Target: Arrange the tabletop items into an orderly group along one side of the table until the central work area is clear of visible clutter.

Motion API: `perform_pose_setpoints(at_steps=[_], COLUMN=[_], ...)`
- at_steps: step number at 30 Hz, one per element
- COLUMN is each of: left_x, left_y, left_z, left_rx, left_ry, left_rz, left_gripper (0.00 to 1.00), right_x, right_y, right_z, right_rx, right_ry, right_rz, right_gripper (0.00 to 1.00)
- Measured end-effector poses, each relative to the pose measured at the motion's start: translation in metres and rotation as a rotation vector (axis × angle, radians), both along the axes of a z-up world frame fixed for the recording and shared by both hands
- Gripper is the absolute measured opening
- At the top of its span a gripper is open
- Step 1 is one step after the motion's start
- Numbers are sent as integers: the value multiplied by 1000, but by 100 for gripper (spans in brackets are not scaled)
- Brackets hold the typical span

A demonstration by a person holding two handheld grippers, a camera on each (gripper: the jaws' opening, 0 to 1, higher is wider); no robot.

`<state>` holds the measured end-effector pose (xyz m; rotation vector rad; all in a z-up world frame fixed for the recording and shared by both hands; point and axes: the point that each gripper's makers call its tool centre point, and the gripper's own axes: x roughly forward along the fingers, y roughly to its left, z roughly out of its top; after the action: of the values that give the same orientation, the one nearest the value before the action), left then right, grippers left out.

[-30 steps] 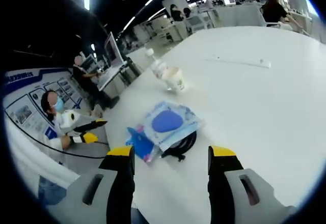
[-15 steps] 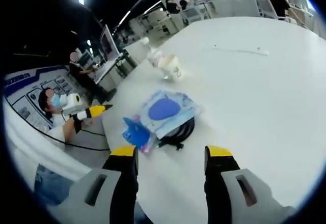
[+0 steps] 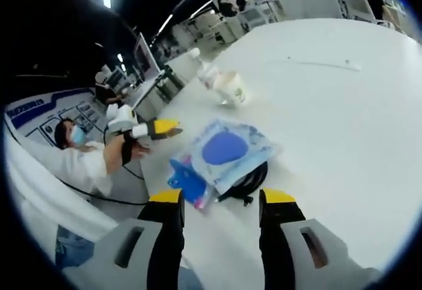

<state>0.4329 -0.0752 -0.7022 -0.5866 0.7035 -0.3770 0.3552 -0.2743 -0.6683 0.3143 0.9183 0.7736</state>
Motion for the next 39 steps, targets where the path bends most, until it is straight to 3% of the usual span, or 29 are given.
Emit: perform_pose_setpoints(at_steps=[4, 8, 17, 21, 23, 24, 27, 29, 32, 35, 39], left_x=[-6, -13, -14, -16, -15, -15, -16, -16, -14, -12, -10], left_y=[-5, -11, -18, -18, -12, -10, -6, -1, -4, -9, -13], left_z=[-17, -33, -34, -37, -39, -40, -38, -36, -28, -24, -14], left_rx=[37, 77, 102, 132, 165, 166, 154, 185, 167, 221, 229], left_ry=[58, 108, 107, 116, 110, 117, 118, 103, 81, 51, 14], left_rz=[-30, -74, -89, -88, -72, -60, -35, -28, -26, -54, -44], left_gripper=[59, 54, 38, 26, 24, 22, 15, 4, 0, 0, 0], right_x=[4, 4, 12, 16, 18, 20, 21, 21, 20, 20, 23], right_y=[7, 12, 19, 27, 25, 23, 18, 14, 13, 13, 8], right_z=[2, -2, -9, -17, -19, -22, -28, -29, -25, -21, -20], right_rx=[53, 48, 69, 55, 38, 44, 59, 73, 94, 90, 94], right_ry=[22, 40, 83, 115, 107, 139, 165, 180, 184, 165, 160], right_rz=[-39, -26, -46, -43, -56, -98, -109, -131, -144, -144, -157], right_gripper=[38, 36, 24, 12, 3, 2, 0, 0, 0, 0, 0])
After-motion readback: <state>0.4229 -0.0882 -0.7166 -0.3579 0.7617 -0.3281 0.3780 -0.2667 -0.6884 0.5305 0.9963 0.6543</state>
